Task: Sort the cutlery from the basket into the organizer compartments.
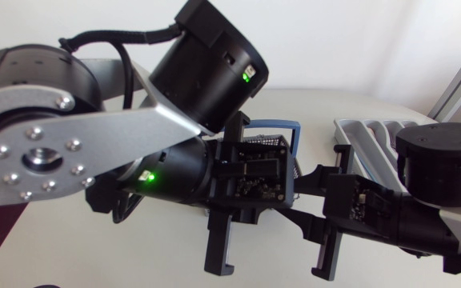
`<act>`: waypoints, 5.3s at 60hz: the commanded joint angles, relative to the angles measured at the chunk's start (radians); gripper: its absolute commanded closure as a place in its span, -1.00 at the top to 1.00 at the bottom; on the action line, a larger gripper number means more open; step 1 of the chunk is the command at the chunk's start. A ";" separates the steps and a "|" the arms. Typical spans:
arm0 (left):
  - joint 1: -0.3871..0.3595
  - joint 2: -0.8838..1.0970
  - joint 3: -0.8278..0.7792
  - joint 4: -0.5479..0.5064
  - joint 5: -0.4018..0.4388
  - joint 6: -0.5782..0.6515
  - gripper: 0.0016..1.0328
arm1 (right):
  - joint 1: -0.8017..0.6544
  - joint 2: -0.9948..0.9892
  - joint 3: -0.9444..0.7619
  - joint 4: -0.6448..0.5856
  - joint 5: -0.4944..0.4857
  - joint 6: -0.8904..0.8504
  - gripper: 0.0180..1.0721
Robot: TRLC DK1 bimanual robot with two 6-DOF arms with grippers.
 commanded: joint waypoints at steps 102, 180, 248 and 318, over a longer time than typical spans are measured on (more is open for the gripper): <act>0.186 0.034 0.048 0.156 -0.239 -0.291 0.85 | -1.010 -0.133 -0.157 -0.234 -0.354 -0.502 -0.89; 0.259 -0.001 -0.021 0.157 -0.271 -0.312 0.85 | -1.680 0.884 0.205 0.348 -0.433 -1.137 -0.88; 0.407 -0.149 -0.208 0.147 -0.286 -0.311 0.84 | -1.475 0.425 0.119 0.097 -0.414 -0.759 0.52; 0.569 0.178 -0.282 0.326 0.054 -0.407 -0.89 | -0.327 0.605 0.170 0.129 0.109 0.060 -0.89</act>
